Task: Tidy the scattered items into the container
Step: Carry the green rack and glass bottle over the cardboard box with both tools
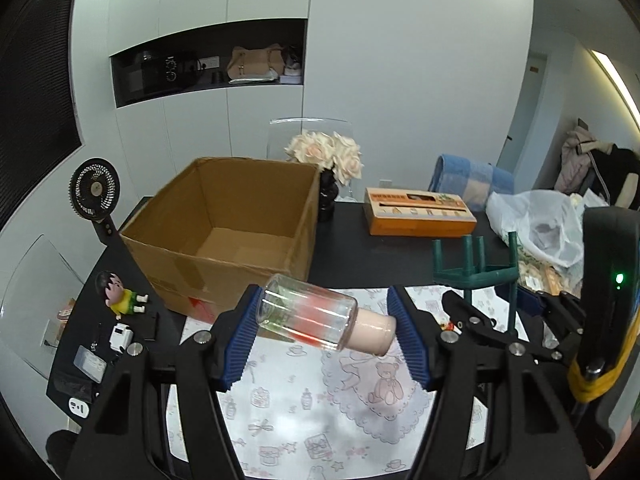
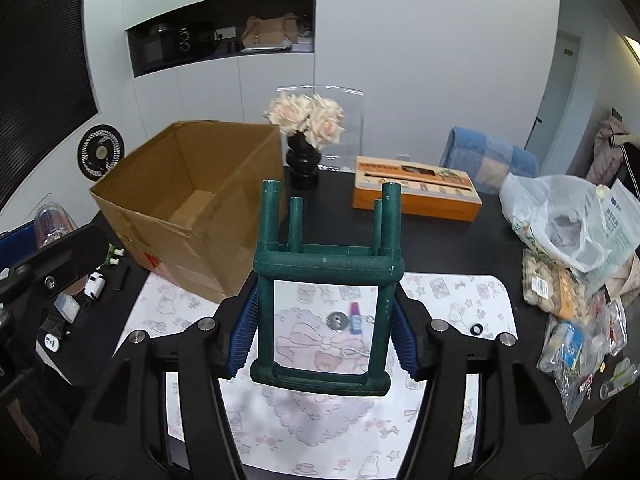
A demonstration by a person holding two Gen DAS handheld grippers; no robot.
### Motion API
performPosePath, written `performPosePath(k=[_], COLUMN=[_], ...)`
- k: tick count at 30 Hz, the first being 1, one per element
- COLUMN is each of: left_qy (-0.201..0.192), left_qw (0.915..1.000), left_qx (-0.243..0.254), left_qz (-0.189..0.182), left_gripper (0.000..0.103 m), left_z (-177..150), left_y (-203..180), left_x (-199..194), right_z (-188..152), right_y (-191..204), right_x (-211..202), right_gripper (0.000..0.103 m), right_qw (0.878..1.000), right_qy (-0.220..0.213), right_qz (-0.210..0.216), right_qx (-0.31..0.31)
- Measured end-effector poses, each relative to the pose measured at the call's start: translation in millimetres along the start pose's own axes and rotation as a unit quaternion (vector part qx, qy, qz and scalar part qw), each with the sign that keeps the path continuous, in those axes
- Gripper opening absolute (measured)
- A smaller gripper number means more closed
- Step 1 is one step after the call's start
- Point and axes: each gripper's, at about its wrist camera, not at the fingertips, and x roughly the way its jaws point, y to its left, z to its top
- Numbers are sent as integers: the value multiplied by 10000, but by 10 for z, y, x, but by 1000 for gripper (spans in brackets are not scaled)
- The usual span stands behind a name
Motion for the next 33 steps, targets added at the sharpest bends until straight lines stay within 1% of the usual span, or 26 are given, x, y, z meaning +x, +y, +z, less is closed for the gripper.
performPosePath(k=[4, 9, 13, 17, 25, 29, 33], left_qy=[-34, -101, -93, 12, 253, 460, 718], left_qw=[9996, 9988, 9973, 9968, 9953, 9946, 9928], left_qx=[-189, -300, -426, -469, -505, -543, -570], left_qz=[182, 379, 587, 651, 782, 751, 773], left_gripper=[62, 62, 62, 62, 62, 62, 62], left_z=[176, 496, 726, 912, 1160, 1219, 1211], left_y=[275, 597, 825, 1036, 1398, 1544, 1662], left_x=[8, 37, 188, 399, 773, 1013, 1265], right_z=[245, 572, 832, 1030, 1319, 1362, 1350], right_y=[277, 620, 877, 1066, 1332, 1460, 1559], right_x=[-25, 41, 203, 377, 853, 1199, 1541], right_gripper=[60, 60, 60, 60, 60, 60, 60], right_qw=[9999, 9992, 9983, 9972, 9953, 9936, 9902], right_qy=[-26, -20, 26, 67, 352, 672, 1022], right_qz=[106, 252, 383, 503, 596, 590, 622], right_qx=[-128, -312, -434, -550, -670, -696, -720])
